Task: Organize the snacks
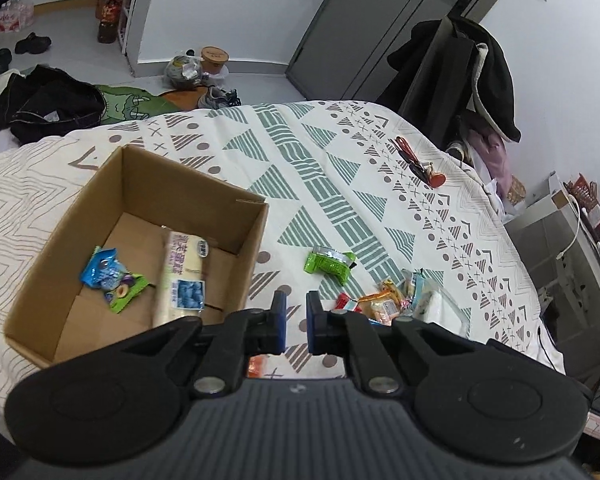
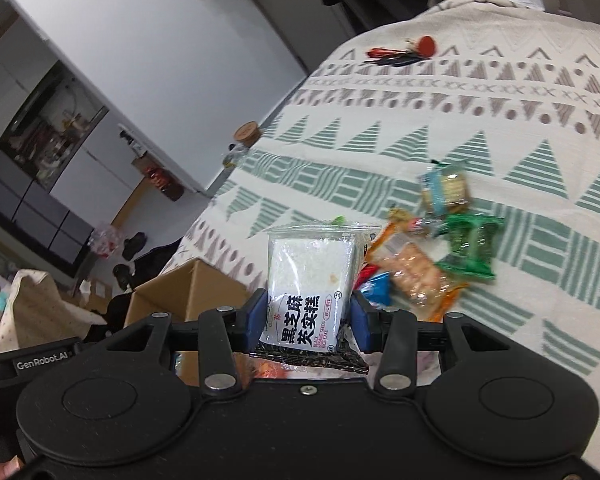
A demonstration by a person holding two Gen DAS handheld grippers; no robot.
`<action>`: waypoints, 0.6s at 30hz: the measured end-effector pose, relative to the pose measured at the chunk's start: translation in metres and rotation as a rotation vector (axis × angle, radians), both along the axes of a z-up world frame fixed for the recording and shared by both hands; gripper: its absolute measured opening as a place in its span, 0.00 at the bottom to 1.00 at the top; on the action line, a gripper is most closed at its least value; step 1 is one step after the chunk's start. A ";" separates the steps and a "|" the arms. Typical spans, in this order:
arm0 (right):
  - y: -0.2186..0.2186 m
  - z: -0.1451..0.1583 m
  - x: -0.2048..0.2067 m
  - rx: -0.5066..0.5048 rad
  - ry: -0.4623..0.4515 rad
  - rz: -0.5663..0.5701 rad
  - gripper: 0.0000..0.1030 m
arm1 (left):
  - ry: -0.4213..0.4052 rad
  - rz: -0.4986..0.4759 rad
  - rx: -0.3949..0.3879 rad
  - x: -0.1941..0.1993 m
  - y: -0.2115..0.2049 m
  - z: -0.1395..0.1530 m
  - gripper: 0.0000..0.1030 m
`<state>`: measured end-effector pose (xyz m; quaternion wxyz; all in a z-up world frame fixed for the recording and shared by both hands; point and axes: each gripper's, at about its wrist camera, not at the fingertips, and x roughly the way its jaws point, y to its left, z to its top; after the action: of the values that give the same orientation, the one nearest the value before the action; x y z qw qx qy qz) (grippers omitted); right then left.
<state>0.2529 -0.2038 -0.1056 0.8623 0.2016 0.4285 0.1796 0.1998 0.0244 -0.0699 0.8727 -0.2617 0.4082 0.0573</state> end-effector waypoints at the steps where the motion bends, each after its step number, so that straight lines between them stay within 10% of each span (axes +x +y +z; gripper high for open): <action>1: 0.003 0.000 -0.001 -0.006 -0.001 0.005 0.41 | 0.010 -0.004 -0.007 0.000 0.001 -0.001 0.10; 9: 0.003 -0.001 -0.007 -0.041 0.010 -0.029 0.42 | 0.062 -0.063 -0.021 0.000 -0.010 -0.017 0.13; 18: -0.023 -0.002 -0.008 -0.011 0.033 -0.085 0.42 | 0.115 -0.099 -0.022 0.013 -0.033 -0.036 0.41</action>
<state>0.2452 -0.2264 -0.1079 0.8630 0.2177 0.4349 0.1371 0.2127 -0.0084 -0.1058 0.8465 -0.2470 0.4709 0.0244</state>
